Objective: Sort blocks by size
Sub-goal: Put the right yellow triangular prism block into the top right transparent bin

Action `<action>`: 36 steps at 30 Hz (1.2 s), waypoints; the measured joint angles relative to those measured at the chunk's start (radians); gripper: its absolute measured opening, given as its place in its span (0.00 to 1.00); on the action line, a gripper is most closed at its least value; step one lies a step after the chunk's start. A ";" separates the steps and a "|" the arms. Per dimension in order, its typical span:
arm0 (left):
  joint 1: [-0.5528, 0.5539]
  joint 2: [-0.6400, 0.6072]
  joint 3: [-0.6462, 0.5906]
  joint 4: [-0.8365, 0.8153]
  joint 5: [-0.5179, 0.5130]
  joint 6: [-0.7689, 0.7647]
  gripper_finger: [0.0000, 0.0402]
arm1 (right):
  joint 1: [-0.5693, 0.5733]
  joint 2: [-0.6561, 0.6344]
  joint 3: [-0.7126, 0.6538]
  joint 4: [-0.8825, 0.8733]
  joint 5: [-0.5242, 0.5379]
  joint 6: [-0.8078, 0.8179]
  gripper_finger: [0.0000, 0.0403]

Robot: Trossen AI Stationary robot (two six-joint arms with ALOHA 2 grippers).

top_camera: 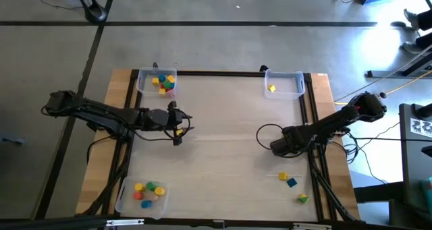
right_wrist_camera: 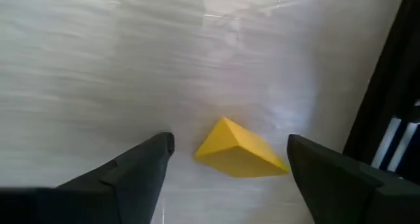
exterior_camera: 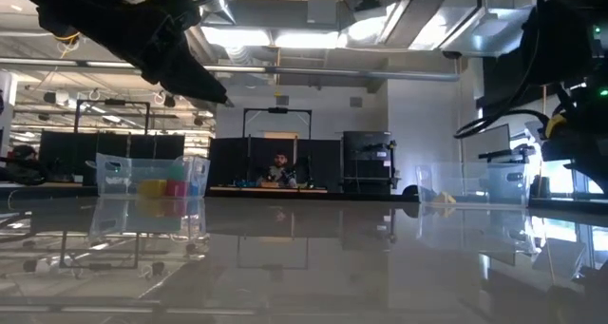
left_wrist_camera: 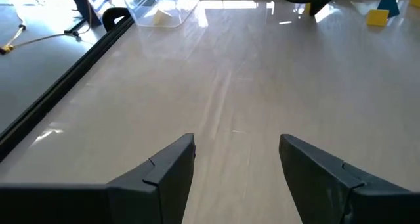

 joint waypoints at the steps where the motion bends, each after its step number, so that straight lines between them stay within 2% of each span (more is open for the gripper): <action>1: 0.002 0.000 0.000 0.001 0.000 0.000 0.52 | 0.000 0.000 0.000 0.004 0.000 0.000 0.74; 9: 0.005 -0.001 0.000 0.002 0.000 -0.009 0.52 | 0.000 0.002 -0.002 0.045 0.010 -0.001 0.48; 12: 0.005 -0.001 0.000 0.002 0.000 -0.010 0.52 | 0.000 0.002 -0.002 0.050 0.043 -0.006 0.42; 23: 0.005 -0.001 0.000 0.002 0.000 -0.002 0.52 | 0.000 0.003 0.004 0.062 0.079 -0.081 0.40; 30: 0.005 -0.001 0.000 0.002 0.000 0.000 0.52 | -0.008 0.007 0.096 -0.015 0.190 -0.152 0.39; 36: 0.005 -0.001 0.000 0.002 0.000 0.000 0.52 | -0.069 0.006 0.178 -0.090 0.257 -0.264 0.39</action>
